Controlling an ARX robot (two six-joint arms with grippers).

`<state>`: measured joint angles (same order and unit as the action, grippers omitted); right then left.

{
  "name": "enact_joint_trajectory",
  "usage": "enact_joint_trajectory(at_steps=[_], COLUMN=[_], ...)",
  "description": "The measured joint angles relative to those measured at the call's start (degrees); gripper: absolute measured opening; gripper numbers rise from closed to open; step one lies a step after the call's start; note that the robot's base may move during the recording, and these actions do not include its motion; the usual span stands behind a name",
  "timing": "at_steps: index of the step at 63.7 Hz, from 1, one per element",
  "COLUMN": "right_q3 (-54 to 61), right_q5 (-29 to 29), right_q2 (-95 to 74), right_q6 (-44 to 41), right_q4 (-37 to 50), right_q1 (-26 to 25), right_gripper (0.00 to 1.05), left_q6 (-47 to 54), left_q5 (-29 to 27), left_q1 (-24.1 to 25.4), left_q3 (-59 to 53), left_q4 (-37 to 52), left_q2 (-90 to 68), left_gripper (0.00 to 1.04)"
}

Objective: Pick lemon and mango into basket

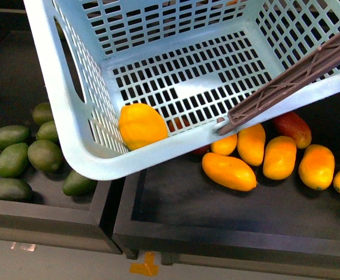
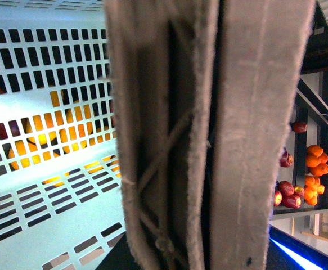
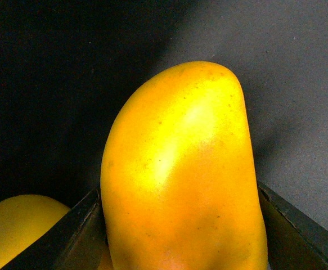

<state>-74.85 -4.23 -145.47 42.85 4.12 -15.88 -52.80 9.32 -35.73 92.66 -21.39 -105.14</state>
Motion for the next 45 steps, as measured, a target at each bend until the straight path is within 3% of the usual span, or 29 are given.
enact_joint_trajectory(at_steps=[18,34,45], right_q3=[7.4,19.9,29.2], right_q5=[6.0,12.8,15.1], right_q2=[5.2,22.1,37.7], right_q6=[1.5,0.1,-5.5], right_q4=[6.8,14.7,16.2], right_q1=[-1.0,-6.6,-10.6], right_gripper=[0.62,0.62,0.62], left_q6=[0.0,0.0,0.0], left_q5=[0.1,0.0,0.1], left_q1=[0.0,0.0,0.0], left_q3=[0.0,0.0,0.0], left_q4=[0.0,0.0,0.0], left_q2=[0.0,0.0,0.0], left_gripper=[0.17,0.17,0.17])
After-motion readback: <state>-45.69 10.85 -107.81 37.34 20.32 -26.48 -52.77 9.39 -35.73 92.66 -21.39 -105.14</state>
